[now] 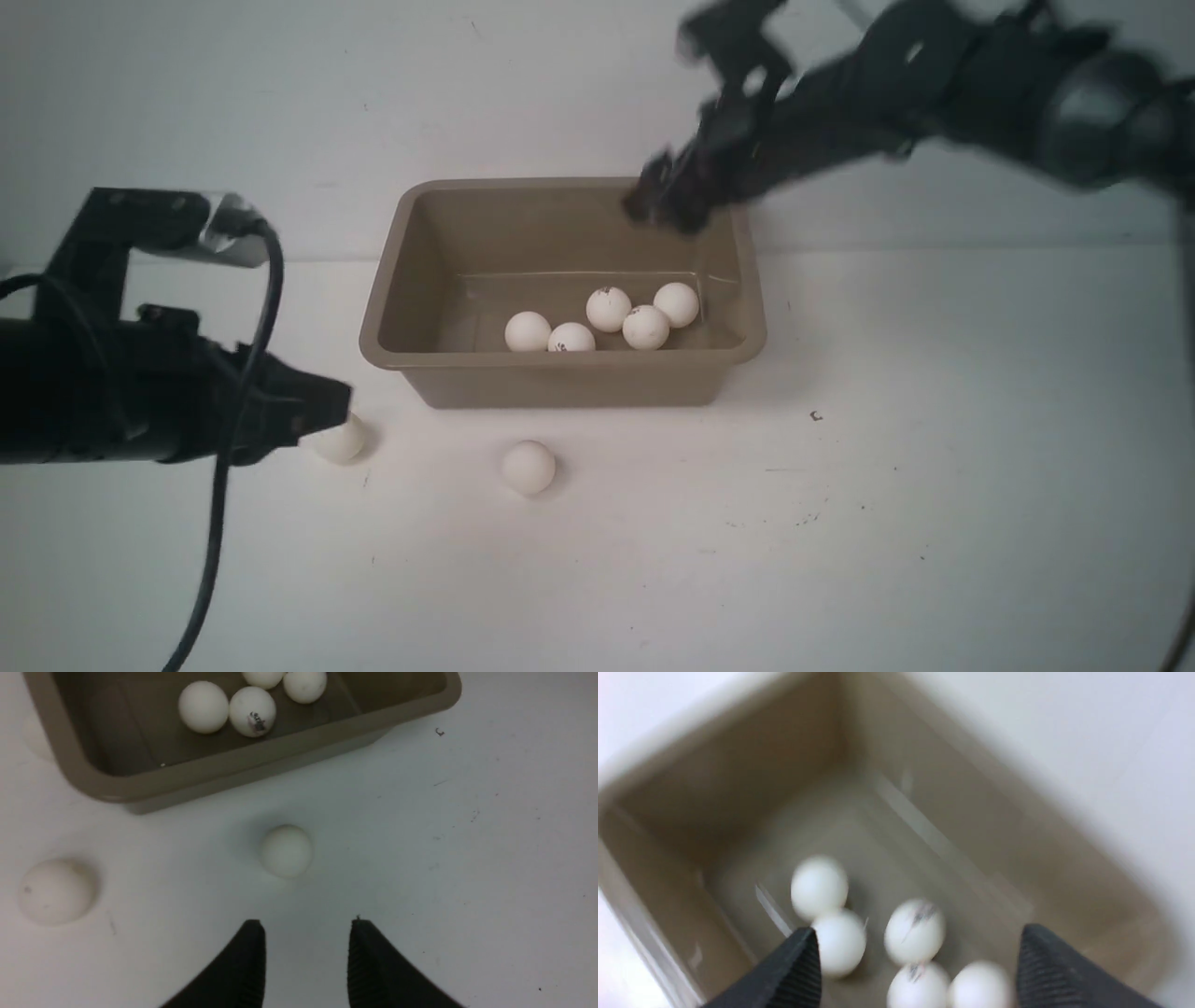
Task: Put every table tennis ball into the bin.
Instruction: Use the right arm to put the table tennis ball into the box, then use the left arm to clamp the table tennis ball closest to it
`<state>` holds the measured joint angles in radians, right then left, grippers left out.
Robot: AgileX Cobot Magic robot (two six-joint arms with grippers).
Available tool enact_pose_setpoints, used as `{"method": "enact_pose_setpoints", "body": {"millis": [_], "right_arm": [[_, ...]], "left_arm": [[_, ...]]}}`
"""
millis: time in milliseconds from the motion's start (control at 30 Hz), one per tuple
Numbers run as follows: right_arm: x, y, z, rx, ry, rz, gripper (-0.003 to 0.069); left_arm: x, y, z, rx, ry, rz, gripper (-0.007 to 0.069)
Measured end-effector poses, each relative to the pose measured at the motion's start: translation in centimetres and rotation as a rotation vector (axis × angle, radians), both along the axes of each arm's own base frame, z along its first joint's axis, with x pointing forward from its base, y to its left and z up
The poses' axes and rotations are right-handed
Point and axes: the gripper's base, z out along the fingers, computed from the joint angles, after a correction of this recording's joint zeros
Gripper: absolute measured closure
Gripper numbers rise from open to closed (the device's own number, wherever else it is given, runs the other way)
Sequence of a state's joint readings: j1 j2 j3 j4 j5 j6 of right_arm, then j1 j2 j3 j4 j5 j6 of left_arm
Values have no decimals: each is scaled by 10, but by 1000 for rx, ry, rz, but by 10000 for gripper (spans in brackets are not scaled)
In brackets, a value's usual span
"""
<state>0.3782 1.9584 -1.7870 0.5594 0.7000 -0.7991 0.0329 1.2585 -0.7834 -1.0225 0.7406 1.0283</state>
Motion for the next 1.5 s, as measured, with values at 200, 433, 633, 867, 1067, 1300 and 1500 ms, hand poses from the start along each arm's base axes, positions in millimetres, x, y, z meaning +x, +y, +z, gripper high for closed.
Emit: {"method": "enact_pose_setpoints", "body": {"millis": [200,433,633,867,1067,1300,1500], "right_arm": [[-42,-58,82,-8,-59,-47,192],[-79,-109,115,-14,49,-124,195],[-113,-123,147,-8,-13,-143,195],[-135,-125,163,4,-44,-131,195],[-137,-124,162,12,-15,-133,195],[-137,-124,162,11,-10,-132,195],[-137,-124,161,11,-9,-131,195]], "left_arm": [[23,-43,-35,52,40,-110,281],[53,-90,-63,145,50,-170,279],[72,-99,-76,214,96,-150,279],[87,-96,-82,324,122,-121,279],[94,-95,-92,364,150,-108,279],[96,-96,-99,366,168,-108,279],[97,-97,-102,346,183,-96,249]]}}
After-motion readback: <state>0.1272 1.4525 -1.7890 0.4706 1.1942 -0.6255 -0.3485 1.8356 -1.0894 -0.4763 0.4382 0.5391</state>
